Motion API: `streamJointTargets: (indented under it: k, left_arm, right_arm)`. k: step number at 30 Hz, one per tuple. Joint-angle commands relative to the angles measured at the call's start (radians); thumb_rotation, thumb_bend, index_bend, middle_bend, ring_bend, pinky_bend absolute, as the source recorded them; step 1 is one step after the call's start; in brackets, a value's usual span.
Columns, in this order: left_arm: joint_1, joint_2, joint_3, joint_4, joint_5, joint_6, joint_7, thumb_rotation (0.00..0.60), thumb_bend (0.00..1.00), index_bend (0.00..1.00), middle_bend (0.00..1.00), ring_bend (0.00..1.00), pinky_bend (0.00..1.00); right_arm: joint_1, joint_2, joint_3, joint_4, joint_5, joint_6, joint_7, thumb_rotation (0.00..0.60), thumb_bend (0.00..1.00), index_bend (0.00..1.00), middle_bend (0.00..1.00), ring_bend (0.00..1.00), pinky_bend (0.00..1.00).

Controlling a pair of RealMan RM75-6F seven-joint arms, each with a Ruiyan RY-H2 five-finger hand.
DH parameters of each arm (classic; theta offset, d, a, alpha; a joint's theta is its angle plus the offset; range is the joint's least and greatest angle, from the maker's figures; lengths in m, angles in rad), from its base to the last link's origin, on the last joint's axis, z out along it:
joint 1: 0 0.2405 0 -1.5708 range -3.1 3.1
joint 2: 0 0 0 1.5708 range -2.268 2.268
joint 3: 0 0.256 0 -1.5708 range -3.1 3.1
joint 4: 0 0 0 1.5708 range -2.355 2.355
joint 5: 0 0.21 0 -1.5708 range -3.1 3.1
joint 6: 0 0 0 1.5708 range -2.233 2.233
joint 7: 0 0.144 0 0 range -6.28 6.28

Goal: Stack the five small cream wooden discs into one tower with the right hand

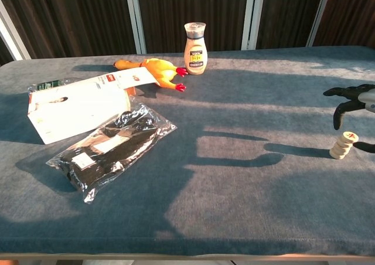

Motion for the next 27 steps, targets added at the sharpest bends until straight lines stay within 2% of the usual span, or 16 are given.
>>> streamJointTargets:
  k: [1, 4, 6, 8, 11, 16, 19, 27]
  left_arm:
    - [0.001, 0.001, 0.000, 0.001, 0.000, 0.001, -0.001, 0.600, 0.48, 0.00, 0.00, 0.00, 0.02]
    - [0.002, 0.001, 0.000, 0.001, 0.001, 0.005, -0.003, 0.600, 0.48, 0.00, 0.00, 0.00, 0.02]
    - [0.003, 0.001, 0.000, 0.001, 0.001, 0.006, -0.001, 0.600, 0.48, 0.00, 0.00, 0.00, 0.02]
    - [0.003, 0.001, 0.000, 0.000, 0.001, 0.006, 0.001, 0.600, 0.48, 0.00, 0.00, 0.00, 0.02]
    - [0.006, -0.001, 0.001, -0.001, 0.004, 0.011, 0.007, 0.600, 0.48, 0.00, 0.00, 0.00, 0.02]
    - [0.005, -0.005, 0.001, -0.006, 0.008, 0.009, 0.026, 0.600, 0.48, 0.00, 0.00, 0.00, 0.02]
    - [0.004, -0.006, 0.002, -0.009, 0.010, 0.007, 0.034, 0.600, 0.48, 0.00, 0.00, 0.00, 0.02]
    - [0.016, -0.004, 0.011, -0.013, 0.013, 0.015, 0.052, 0.600, 0.48, 0.00, 0.00, 0.00, 0.02]
  right_arm:
    - [-0.021, 0.015, 0.000, -0.023, -0.016, 0.047, -0.001, 0.600, 0.47, 0.46, 0.07, 0.00, 0.00]
    - [-0.065, 0.047, -0.006, -0.080, -0.046, 0.141, -0.008, 0.600, 0.47, 0.41, 0.06, 0.00, 0.00]
    - [-0.106, 0.087, -0.018, -0.150, -0.054, 0.200, -0.025, 0.600, 0.45, 0.34, 0.04, 0.00, 0.00]
    - [-0.153, 0.135, -0.038, -0.232, -0.056, 0.256, -0.058, 0.600, 0.42, 0.25, 0.01, 0.00, 0.00]
    - [-0.237, 0.190, -0.073, -0.329, -0.061, 0.356, -0.115, 0.600, 0.38, 0.20, 0.00, 0.00, 0.00]
    - [-0.354, 0.161, -0.080, -0.323, -0.079, 0.528, -0.106, 0.600, 0.37, 0.15, 0.00, 0.00, 0.00]
    - [-0.363, 0.153, -0.080, -0.305, -0.079, 0.519, -0.123, 0.600, 0.37, 0.12, 0.00, 0.00, 0.00]
    - [-0.361, 0.157, -0.056, -0.307, -0.069, 0.480, -0.107, 0.600, 0.37, 0.11, 0.00, 0.00, 0.00]
